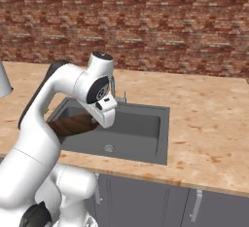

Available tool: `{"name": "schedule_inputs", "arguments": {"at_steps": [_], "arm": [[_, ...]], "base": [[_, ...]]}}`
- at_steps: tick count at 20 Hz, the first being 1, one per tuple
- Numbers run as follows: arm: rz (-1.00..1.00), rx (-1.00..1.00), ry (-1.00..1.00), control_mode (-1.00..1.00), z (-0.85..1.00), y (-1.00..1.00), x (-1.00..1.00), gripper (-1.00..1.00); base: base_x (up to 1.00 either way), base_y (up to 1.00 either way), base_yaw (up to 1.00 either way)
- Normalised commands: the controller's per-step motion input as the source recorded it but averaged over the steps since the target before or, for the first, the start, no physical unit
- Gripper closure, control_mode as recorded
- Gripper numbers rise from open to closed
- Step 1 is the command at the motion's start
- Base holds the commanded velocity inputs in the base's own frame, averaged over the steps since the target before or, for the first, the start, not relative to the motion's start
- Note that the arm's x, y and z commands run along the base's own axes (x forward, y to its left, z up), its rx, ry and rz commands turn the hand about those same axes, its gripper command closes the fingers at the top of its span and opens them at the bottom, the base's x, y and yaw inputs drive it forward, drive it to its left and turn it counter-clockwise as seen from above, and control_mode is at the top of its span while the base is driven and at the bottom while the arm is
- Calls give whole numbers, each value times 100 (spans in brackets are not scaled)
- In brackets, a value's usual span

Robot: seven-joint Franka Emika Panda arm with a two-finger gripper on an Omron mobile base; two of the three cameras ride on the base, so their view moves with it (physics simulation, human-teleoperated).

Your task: Remove the broccoli and potato from the sink. Then move the bowl and cup from the counter to the sink for washing.

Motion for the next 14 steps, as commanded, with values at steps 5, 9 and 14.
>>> {"name": "schedule_inputs", "arguments": {"at_steps": [5, 9, 14], "arm": [[12, 0, -6, -100, 0, -33, 0, 100], [14, 0, -9, -100, 0, -29, 0, 100], [10, 0, -9, -100, 0, -22, 1, 100]], "base": [[0, 0, 0], [0, 0, 0], [0, 0, 0]]}}
